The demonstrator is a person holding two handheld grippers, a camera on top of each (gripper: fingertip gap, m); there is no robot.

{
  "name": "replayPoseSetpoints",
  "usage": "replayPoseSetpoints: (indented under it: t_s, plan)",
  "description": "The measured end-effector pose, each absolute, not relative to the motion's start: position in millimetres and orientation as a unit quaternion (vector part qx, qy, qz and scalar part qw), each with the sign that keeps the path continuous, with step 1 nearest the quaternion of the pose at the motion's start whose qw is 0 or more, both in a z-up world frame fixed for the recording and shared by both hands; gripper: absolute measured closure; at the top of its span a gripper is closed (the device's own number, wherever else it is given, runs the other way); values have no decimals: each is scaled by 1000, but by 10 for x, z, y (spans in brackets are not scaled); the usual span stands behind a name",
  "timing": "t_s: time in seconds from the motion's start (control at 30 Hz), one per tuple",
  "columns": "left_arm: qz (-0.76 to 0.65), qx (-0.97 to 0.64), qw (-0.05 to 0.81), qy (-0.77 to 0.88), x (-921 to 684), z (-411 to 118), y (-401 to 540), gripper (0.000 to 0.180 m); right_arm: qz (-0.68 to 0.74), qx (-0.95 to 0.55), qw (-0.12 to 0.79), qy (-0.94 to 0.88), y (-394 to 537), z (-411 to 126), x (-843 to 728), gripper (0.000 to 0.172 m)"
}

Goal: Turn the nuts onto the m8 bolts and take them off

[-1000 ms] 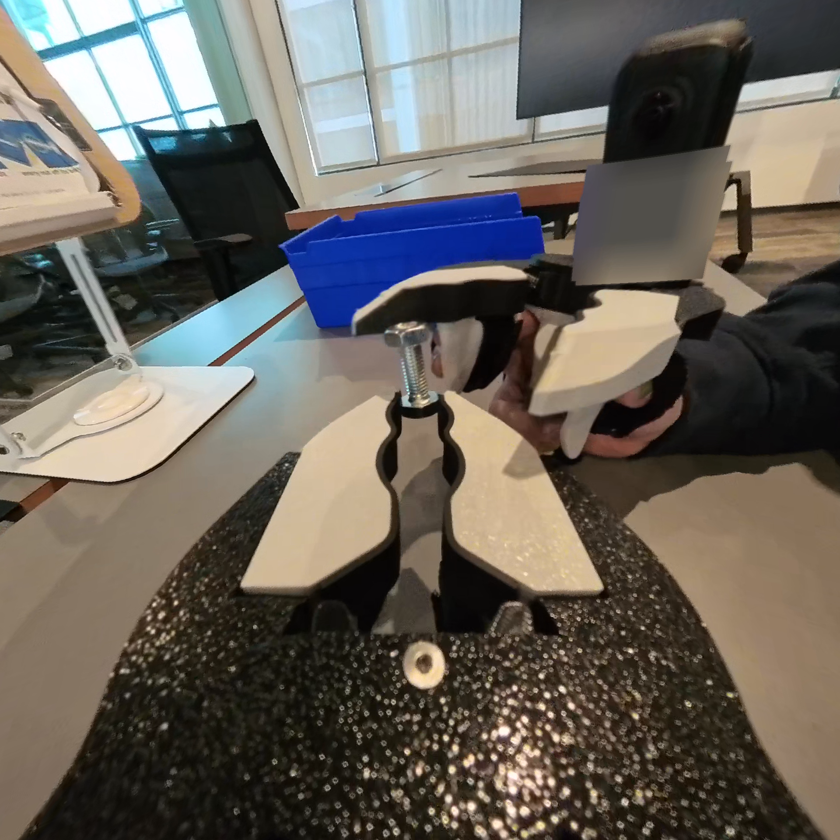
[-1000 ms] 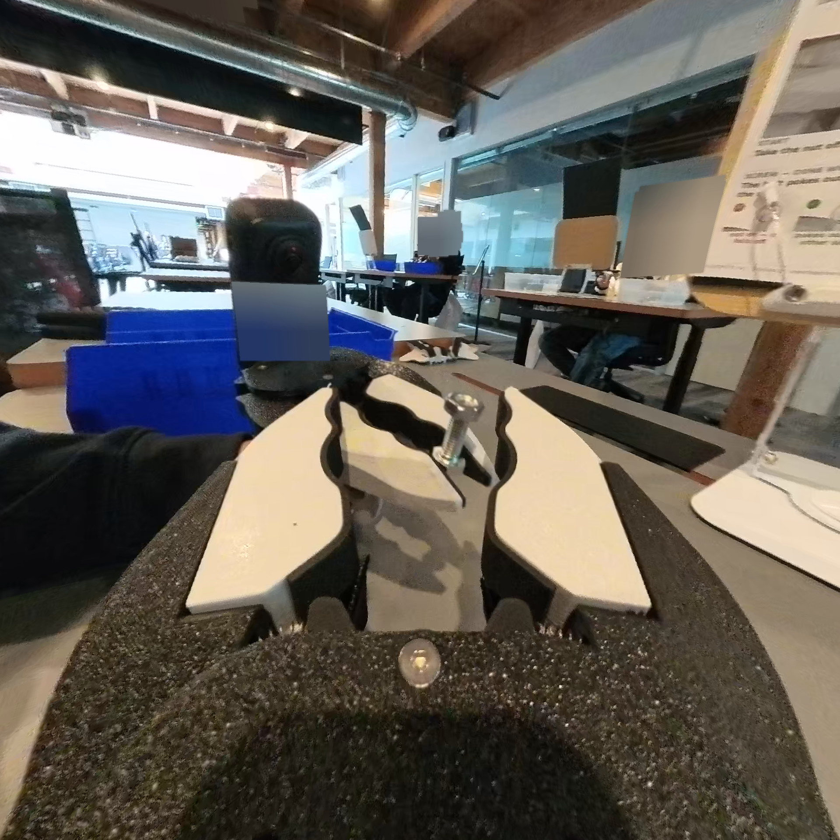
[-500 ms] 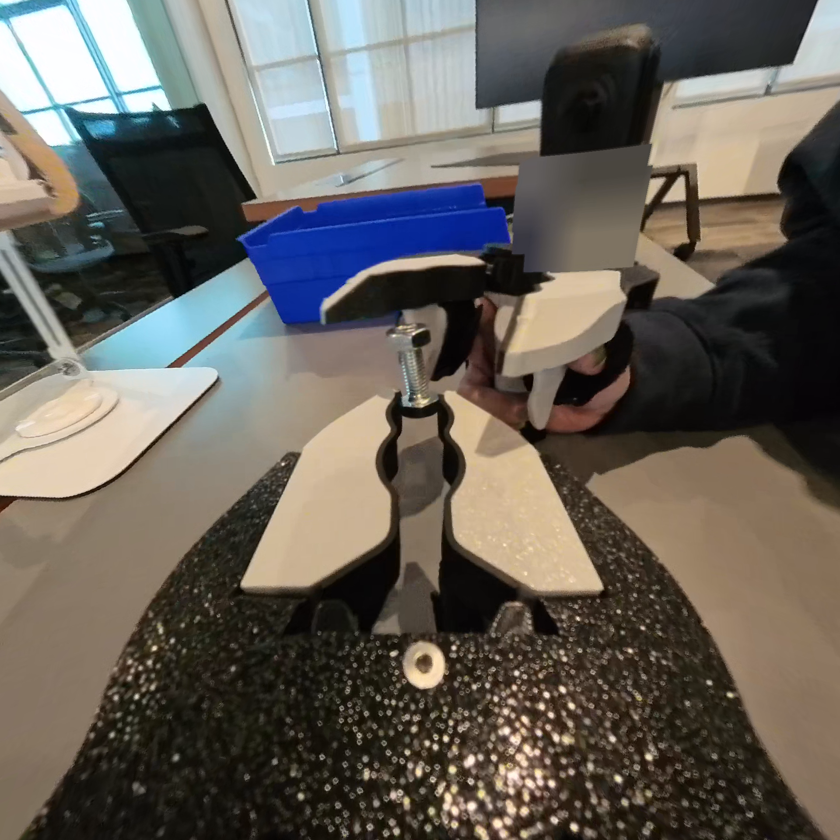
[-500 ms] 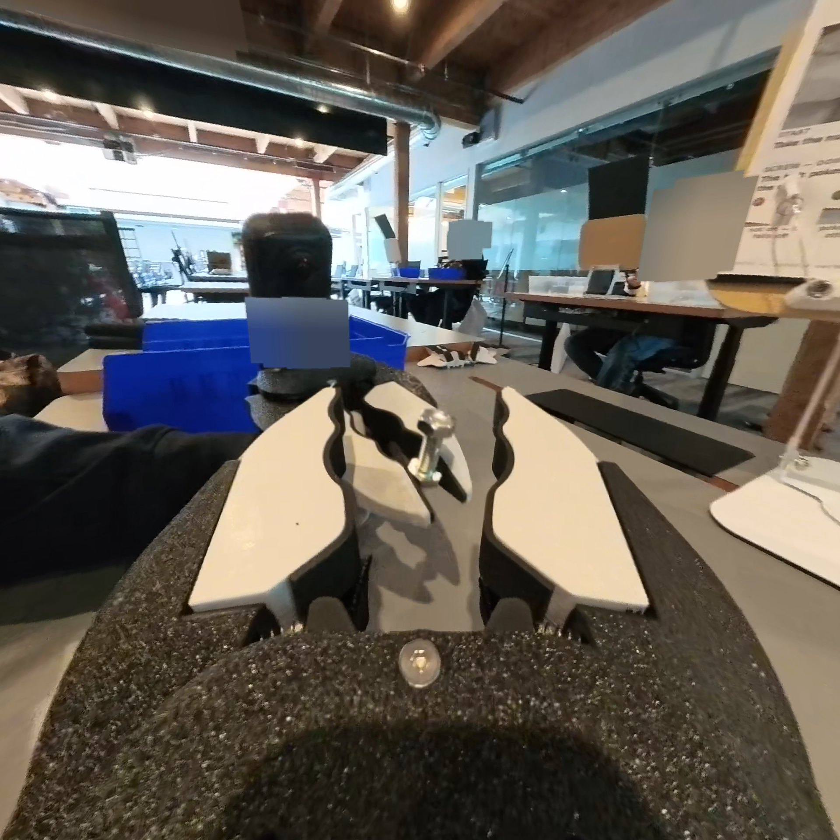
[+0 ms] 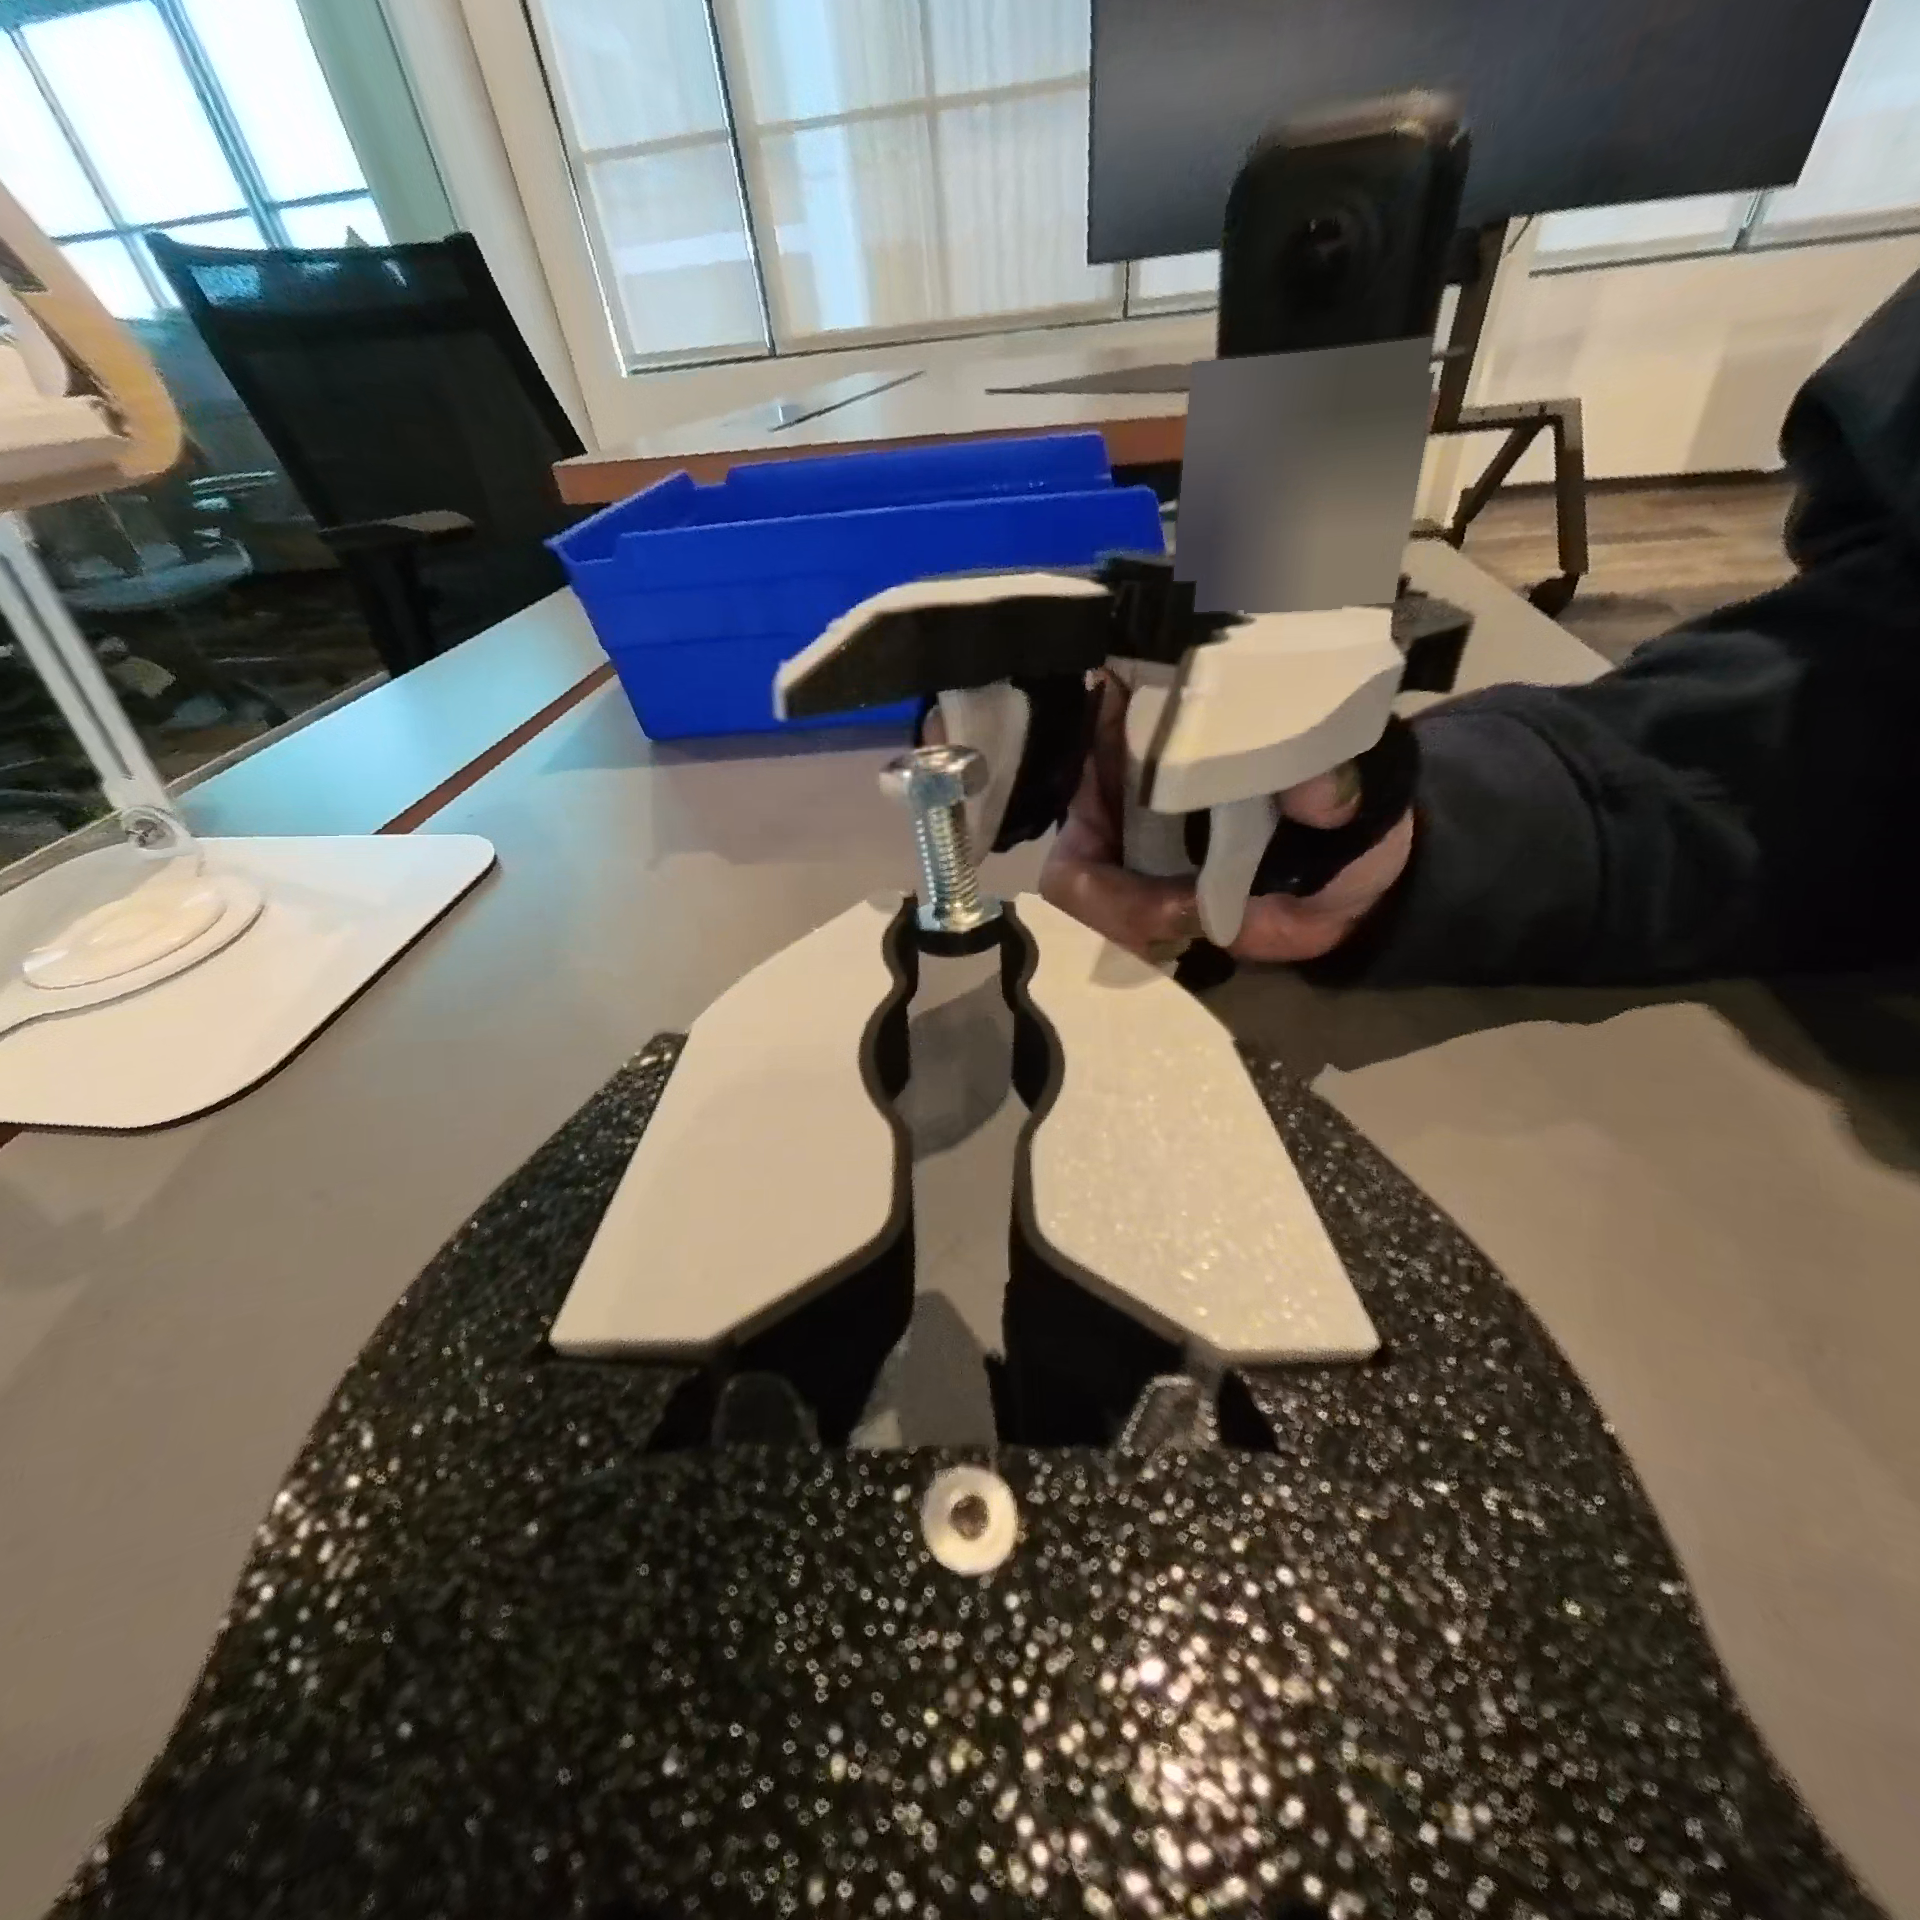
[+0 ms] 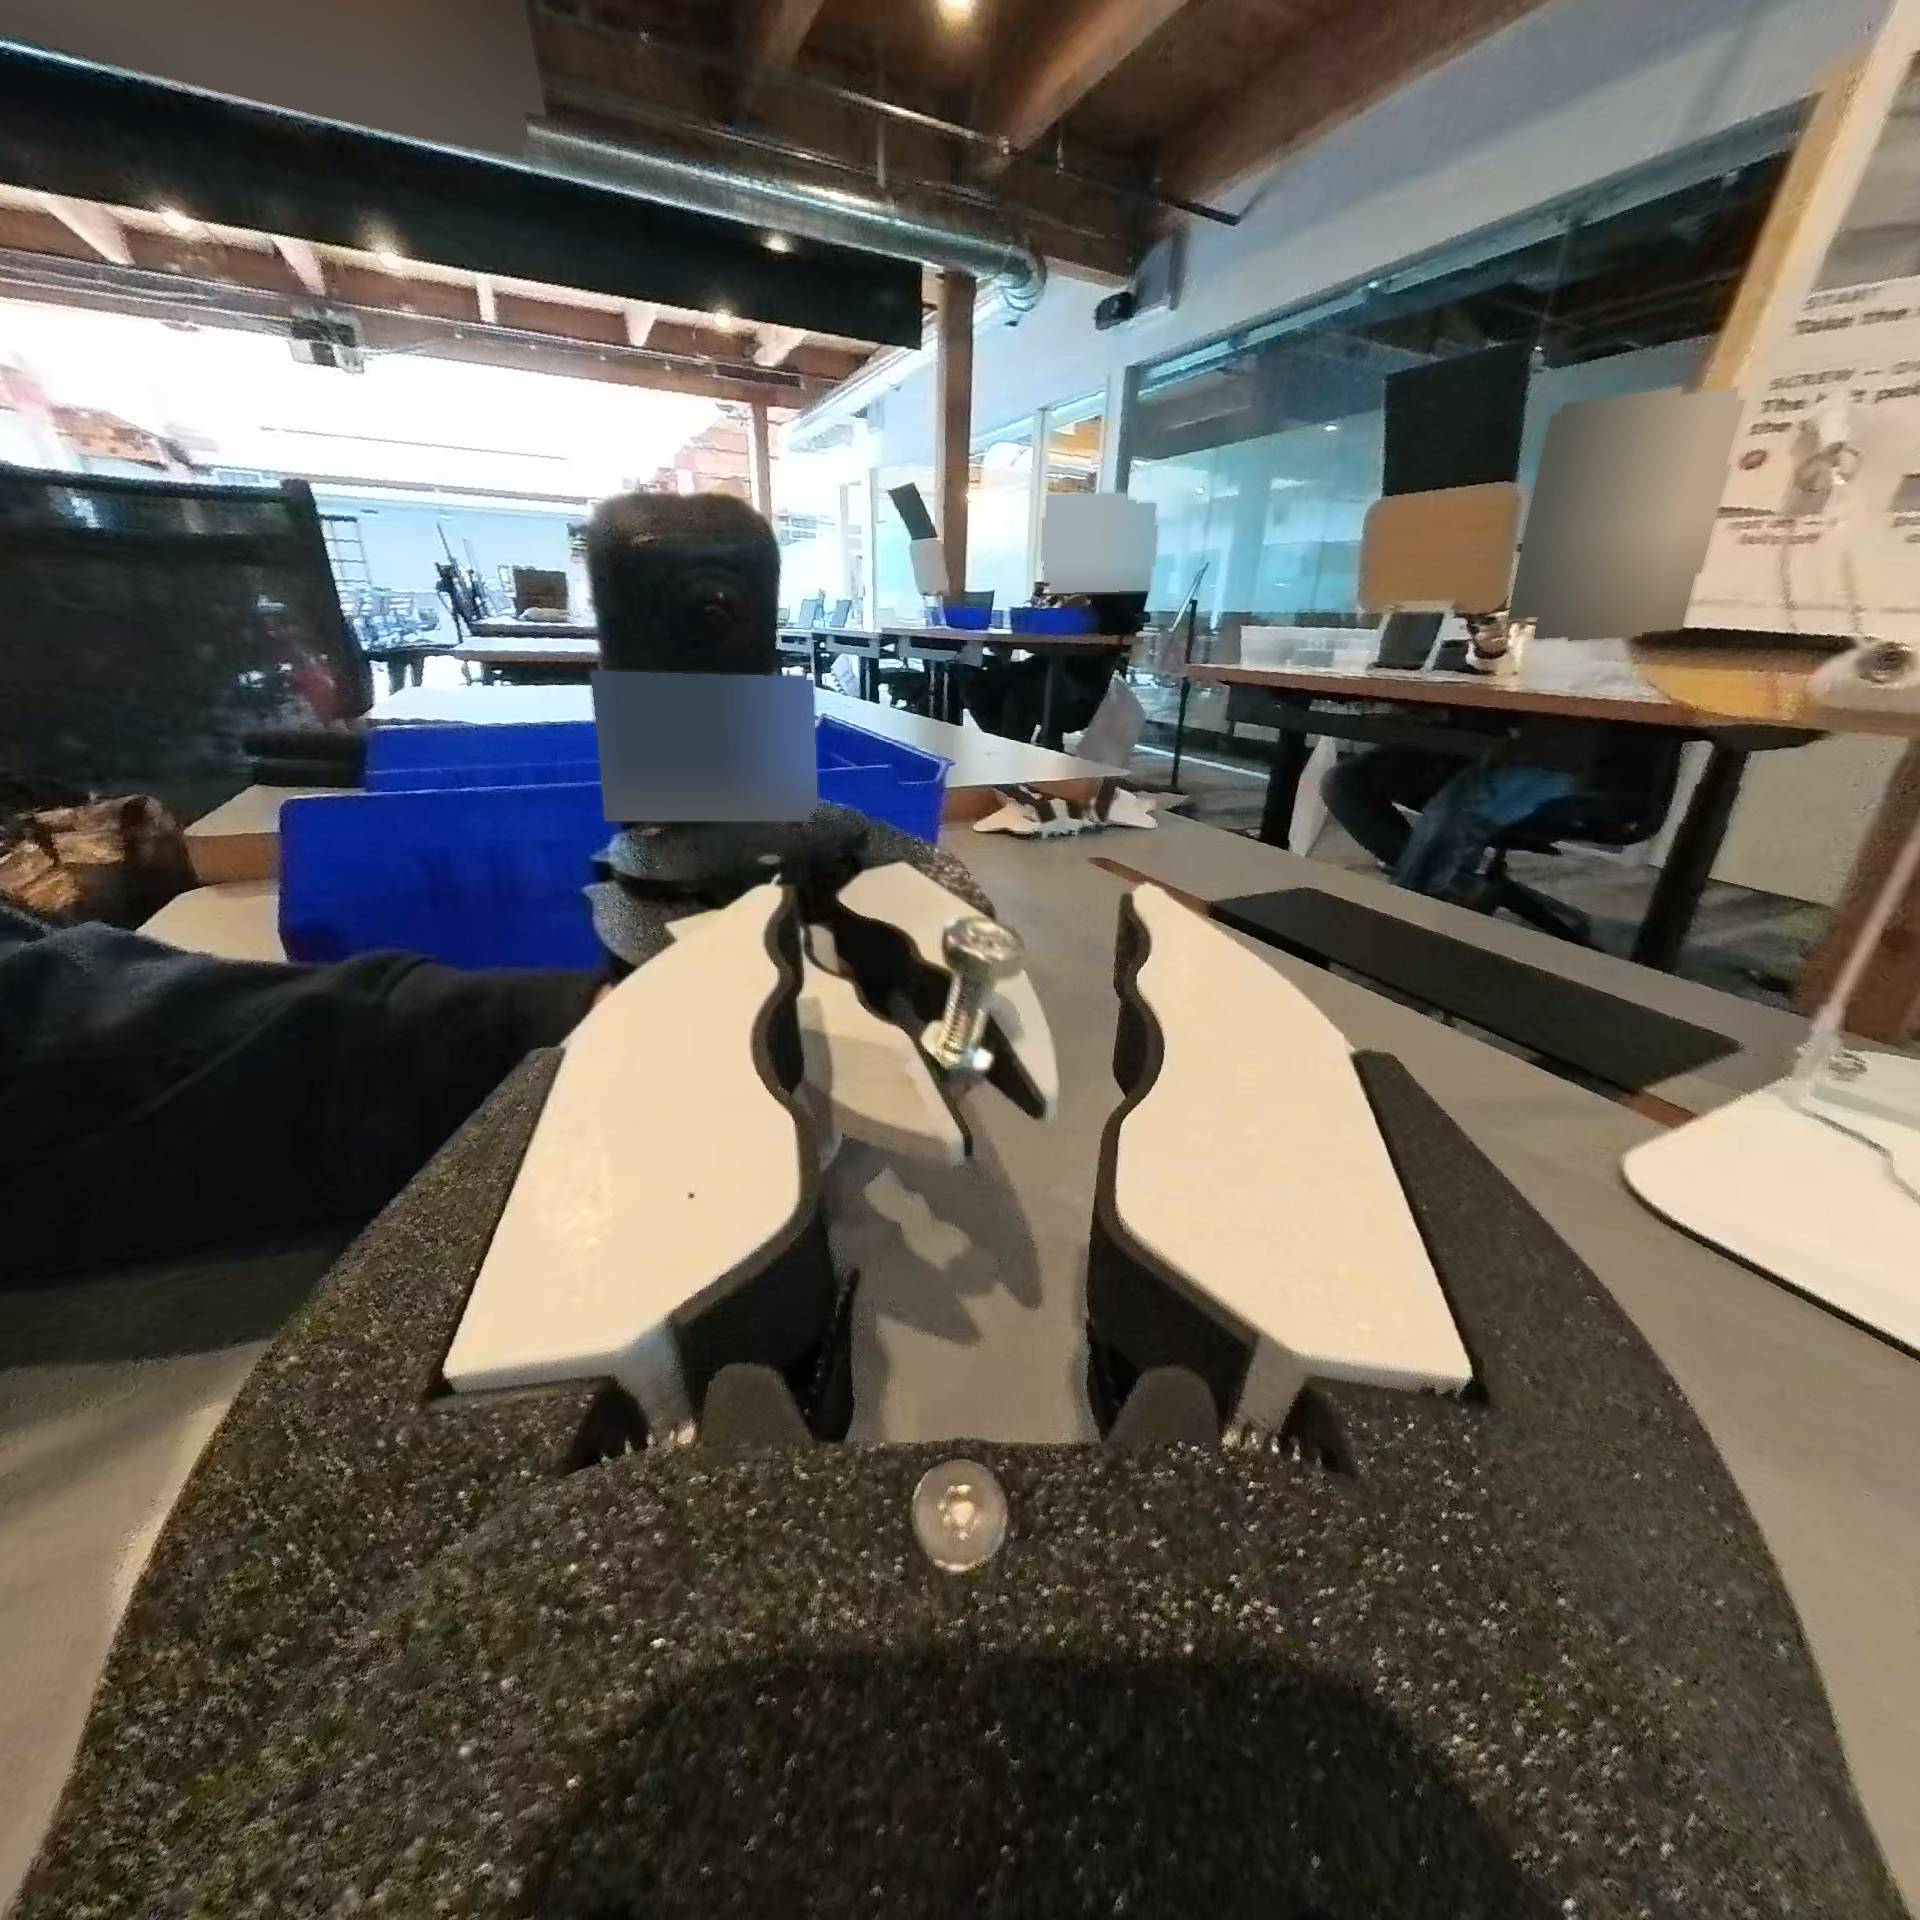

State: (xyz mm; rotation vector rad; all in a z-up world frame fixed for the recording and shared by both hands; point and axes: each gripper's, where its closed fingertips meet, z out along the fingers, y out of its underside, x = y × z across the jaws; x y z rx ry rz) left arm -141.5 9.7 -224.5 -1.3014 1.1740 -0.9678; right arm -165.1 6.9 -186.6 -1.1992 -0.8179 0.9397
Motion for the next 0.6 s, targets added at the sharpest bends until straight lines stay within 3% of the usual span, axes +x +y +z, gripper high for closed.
replayPoseSetpoints:
  t_s: [0.33, 0.47, 0.6]
  plan:
    - [-395, -552, 533, 506, -1384, -2289, 85, 166, 425, -532, 619, -392, -7, -1953, -1739, 122]
    - [-415, -549, 541, 483, -1434, -2220, 114, 166, 462, -514, 606, -394, -56, -1891, -1575, 136]
    - [-419, -548, 537, 485, -1431, -2223, 107, 166, 449, -520, 627, -368, 40, -1879, -1566, 119]
